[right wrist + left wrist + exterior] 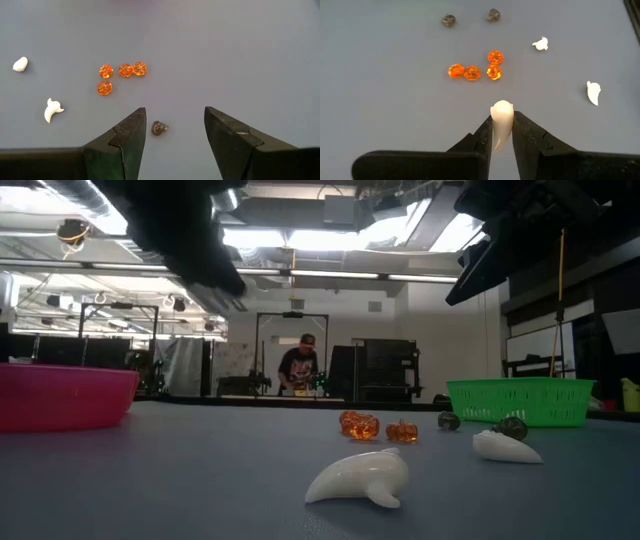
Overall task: Sort Halloween decoration
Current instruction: Put the white ghost toy into the green bin
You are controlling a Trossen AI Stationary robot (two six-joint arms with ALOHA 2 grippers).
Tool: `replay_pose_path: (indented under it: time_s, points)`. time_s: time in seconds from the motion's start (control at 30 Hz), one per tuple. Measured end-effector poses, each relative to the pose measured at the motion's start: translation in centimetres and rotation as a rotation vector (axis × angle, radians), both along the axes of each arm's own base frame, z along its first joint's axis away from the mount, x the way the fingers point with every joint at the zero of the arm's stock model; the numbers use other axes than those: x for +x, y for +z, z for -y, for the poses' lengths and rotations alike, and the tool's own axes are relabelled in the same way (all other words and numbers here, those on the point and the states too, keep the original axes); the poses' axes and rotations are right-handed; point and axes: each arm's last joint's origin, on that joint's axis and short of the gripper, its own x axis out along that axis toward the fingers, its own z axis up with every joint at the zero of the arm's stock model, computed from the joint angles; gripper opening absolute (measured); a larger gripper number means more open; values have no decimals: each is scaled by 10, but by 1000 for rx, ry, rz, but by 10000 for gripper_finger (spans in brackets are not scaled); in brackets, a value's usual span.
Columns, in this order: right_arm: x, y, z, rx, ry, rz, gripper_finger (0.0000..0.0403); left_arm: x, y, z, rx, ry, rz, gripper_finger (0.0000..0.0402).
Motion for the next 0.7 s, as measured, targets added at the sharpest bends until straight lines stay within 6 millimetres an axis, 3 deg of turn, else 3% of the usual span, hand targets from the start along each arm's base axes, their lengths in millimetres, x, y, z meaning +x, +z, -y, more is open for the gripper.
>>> replay_pose_path:
  time_s: [0.3,0.7]
  points:
    - [0,0,0,0,1,1,199,-14,30,-12,49,98,110,43]
    - [2,16,0,-14,28,148,199,-1,40,-41,50,245,216,43]
